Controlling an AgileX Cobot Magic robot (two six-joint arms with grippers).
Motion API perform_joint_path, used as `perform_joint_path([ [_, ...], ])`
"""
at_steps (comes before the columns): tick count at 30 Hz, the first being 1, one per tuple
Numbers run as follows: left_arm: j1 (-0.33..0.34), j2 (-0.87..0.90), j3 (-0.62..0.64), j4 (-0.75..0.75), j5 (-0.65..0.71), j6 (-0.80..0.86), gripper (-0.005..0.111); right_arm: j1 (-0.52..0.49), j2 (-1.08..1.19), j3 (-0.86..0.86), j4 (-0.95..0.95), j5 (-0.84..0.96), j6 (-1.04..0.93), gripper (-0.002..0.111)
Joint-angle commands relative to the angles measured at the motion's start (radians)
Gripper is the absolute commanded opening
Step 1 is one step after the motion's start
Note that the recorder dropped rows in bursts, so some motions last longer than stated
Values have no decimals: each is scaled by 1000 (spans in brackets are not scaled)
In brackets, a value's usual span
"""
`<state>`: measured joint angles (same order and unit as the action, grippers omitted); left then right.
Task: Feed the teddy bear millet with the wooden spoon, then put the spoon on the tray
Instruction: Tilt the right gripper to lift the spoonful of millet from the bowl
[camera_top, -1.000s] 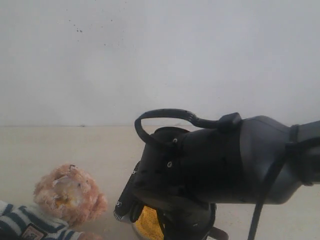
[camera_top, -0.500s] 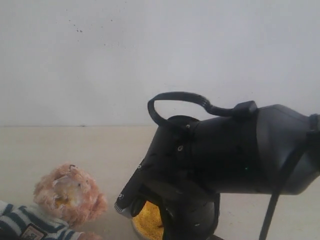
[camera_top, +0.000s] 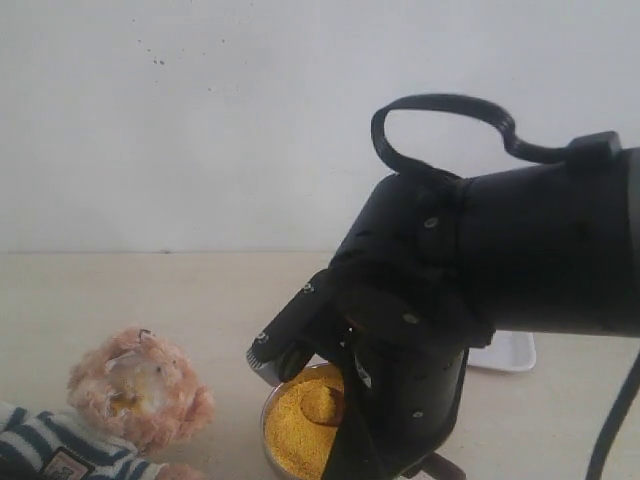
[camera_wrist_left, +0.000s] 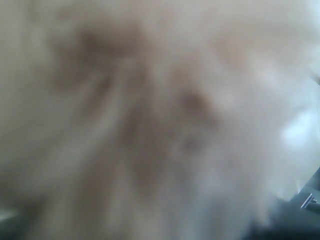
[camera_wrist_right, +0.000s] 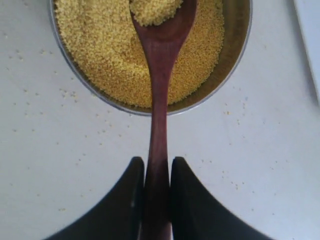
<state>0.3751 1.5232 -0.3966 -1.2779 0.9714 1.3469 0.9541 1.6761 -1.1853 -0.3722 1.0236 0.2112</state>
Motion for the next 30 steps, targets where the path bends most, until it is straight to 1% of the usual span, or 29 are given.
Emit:
perform_joint_path([
  [1,2,1,2,-14,17,7,4,-25,-52,15,72,-60,-3,3],
  [5,2,1,2,-14,17,7,4,-27,-108,109,98,-145,-3,3],
  [19,2,1,2,-14,17,7,4,-66,-139,118,109,-163,-11,3],
  [21,2,1,2,-14,17,7,4,-71,-143,129,92,-187,-14,3],
  [23,2,1,2,-14,17,7,4,-100,-143,129,109,-190,-9,3],
  [27,2,1,2,-14,17,7,4,-105,-160,142,169,-196,-46,3],
  [30,2,1,2,-14,17,7,4,-105,-173,166,167,-220,-47,3],
])
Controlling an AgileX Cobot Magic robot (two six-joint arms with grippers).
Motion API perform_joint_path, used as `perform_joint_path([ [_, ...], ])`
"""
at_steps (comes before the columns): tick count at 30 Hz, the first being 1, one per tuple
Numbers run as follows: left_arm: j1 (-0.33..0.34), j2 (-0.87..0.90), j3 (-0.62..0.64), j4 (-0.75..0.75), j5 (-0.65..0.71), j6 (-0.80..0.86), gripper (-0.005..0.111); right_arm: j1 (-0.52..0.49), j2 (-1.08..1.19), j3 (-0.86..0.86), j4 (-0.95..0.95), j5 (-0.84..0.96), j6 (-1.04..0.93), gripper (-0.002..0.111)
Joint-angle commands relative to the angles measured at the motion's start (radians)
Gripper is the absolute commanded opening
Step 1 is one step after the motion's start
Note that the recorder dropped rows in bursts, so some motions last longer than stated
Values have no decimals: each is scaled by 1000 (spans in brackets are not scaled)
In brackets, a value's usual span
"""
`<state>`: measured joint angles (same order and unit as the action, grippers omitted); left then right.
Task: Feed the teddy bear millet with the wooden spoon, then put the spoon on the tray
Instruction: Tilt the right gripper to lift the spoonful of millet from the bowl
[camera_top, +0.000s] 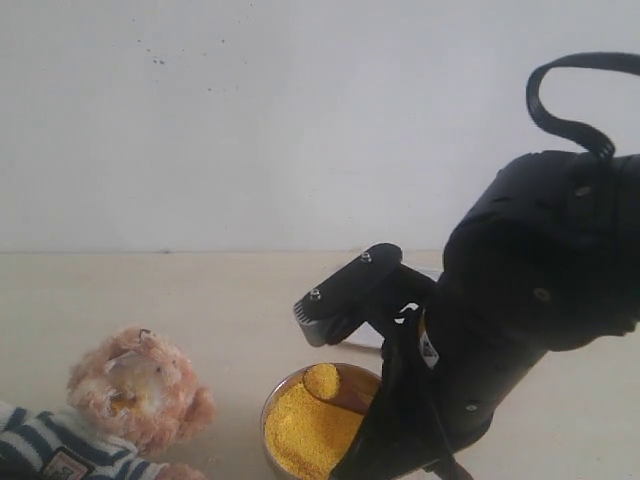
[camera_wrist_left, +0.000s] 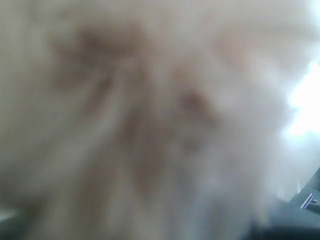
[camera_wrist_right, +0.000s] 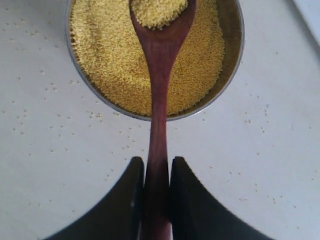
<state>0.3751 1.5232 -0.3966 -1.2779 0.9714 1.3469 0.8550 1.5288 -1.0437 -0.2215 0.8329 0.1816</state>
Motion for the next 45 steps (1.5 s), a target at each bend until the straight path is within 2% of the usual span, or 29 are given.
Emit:
perform_joint_path([
  [1,2,1,2,-14,17,7,4,-6,-26,29,16,-21,-18,3],
  [25,2,1,2,-14,17,7,4,-6,-38,44,21,-49,-18,3],
  [45,2,1,2,-14,17,7,4,3,-62,47,9,15,-34,3],
])
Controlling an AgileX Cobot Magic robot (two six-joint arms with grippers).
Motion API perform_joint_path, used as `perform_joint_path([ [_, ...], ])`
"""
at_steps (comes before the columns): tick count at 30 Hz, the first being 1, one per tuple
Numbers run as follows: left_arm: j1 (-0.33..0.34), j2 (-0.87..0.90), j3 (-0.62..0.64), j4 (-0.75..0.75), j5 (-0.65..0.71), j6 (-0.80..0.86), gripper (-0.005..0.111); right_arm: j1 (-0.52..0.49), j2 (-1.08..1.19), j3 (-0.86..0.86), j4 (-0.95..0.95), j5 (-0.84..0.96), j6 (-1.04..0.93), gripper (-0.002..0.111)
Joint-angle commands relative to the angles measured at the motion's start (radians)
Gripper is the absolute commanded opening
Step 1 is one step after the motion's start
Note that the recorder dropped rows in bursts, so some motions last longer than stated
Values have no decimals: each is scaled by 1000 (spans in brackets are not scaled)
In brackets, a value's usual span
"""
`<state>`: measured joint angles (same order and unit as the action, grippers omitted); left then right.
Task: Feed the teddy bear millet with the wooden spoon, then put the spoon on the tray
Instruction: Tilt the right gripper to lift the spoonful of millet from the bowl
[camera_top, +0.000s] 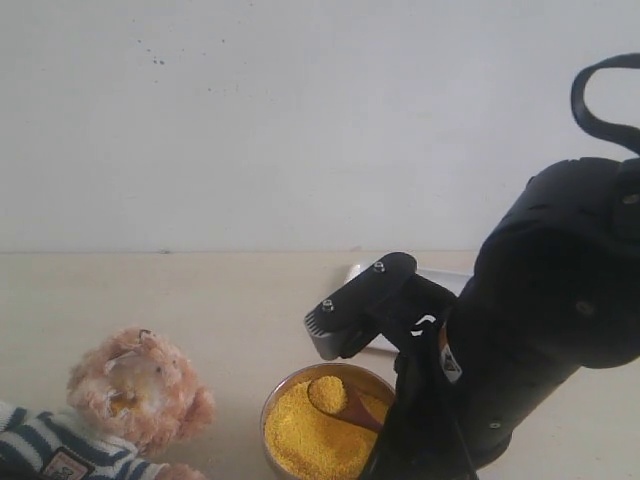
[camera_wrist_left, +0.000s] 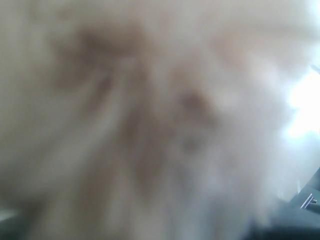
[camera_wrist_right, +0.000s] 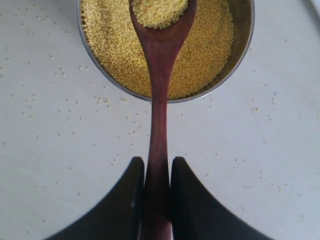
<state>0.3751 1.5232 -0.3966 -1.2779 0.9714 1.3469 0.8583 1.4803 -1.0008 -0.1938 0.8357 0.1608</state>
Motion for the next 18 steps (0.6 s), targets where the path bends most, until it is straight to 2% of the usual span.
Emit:
perform_joint_path([
  [1,2,1,2,-14,17,7,4,0,-16,4,-19,16,-9,3],
  [18,2,1,2,-14,17,7,4,39,-18,2,-4,45,-16,3],
])
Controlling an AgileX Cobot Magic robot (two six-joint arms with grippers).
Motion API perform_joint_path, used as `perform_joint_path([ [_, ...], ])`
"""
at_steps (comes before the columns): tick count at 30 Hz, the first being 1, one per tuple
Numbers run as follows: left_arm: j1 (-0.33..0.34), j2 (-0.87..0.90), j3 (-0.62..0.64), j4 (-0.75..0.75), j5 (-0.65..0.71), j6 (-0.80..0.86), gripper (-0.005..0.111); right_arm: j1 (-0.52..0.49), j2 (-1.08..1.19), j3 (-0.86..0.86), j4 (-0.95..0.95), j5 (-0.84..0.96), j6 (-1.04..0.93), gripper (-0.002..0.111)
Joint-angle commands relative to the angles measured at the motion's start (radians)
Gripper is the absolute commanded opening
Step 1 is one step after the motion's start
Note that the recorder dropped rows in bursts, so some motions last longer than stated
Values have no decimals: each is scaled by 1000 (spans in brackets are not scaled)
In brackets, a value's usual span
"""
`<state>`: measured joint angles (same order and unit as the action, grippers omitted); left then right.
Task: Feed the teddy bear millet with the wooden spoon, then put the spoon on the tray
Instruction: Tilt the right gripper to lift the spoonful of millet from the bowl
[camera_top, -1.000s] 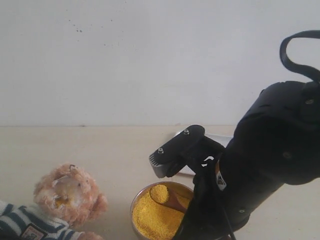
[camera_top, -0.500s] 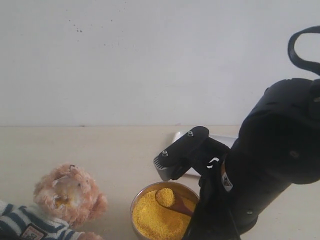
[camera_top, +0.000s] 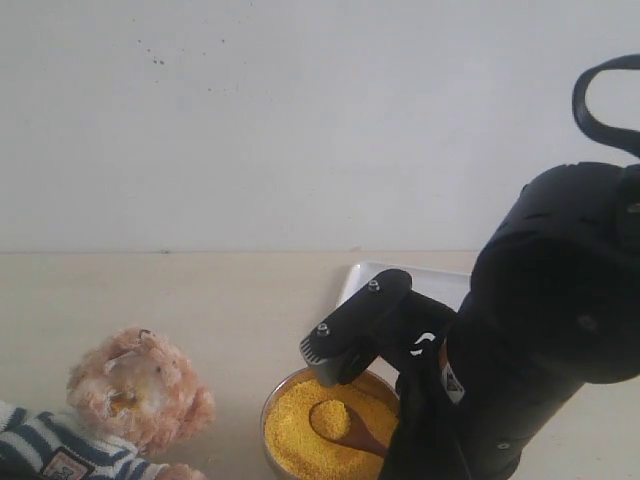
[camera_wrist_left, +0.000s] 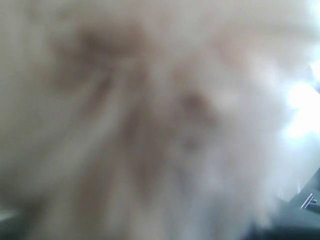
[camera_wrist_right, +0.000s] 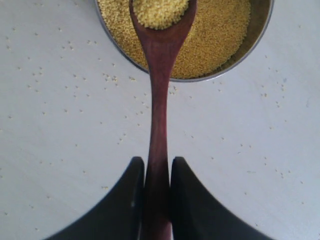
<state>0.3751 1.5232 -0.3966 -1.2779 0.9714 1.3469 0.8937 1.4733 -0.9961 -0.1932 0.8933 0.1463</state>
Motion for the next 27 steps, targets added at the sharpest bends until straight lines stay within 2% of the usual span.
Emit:
perform_joint_path([
  [1,2,1,2,-14,17,7,4,3,-13,-3,15,-5,1,3],
  [27,2,1,2,-14,19,7,4,38,-25,-3,-22,37,9,3],
])
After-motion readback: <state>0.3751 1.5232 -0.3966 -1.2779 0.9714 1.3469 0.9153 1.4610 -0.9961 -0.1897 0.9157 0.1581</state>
